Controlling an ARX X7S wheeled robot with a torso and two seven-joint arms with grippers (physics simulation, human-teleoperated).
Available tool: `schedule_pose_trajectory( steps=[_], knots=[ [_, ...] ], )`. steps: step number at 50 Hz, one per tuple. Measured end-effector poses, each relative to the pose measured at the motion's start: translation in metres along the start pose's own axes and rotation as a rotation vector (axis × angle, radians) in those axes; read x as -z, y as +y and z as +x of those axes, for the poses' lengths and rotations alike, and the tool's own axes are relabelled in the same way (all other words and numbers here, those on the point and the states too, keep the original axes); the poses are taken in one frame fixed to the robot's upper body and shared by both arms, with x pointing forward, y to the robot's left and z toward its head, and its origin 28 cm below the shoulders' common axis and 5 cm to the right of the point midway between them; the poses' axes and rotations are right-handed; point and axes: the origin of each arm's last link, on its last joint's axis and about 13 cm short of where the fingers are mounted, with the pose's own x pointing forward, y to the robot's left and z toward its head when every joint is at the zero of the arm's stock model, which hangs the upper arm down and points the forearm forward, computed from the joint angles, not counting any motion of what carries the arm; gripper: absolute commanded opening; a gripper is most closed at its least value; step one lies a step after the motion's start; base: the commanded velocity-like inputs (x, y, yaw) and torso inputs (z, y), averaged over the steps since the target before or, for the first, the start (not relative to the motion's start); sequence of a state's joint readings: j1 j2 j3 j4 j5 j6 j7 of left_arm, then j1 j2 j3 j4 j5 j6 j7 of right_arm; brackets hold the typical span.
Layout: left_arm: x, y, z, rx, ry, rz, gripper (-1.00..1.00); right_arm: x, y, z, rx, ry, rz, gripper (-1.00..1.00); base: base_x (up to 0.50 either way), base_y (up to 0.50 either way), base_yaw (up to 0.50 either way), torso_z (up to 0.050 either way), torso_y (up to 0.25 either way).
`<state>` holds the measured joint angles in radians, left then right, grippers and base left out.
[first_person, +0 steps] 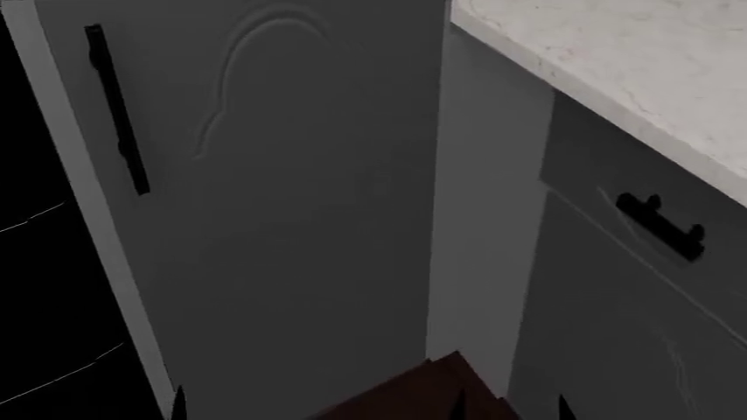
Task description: Navigate to the stove.
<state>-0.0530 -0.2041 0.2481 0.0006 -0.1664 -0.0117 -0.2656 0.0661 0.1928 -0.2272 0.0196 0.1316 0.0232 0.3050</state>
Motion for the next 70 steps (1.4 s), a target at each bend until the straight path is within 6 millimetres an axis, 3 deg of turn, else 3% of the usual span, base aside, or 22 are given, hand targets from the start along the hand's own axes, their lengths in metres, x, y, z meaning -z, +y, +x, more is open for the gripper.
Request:
schedule_pose_trajectory(
  steps=[70],
  knots=[
    [0.0007,-0.0001,0.0027,0.007,0.002,0.007,1.00,-0.0013,-0.0004,0.0008,0.007,-0.014,0.016,1.00,-0.14,0.13,-0.50,0.000,0.000]
  ],
)
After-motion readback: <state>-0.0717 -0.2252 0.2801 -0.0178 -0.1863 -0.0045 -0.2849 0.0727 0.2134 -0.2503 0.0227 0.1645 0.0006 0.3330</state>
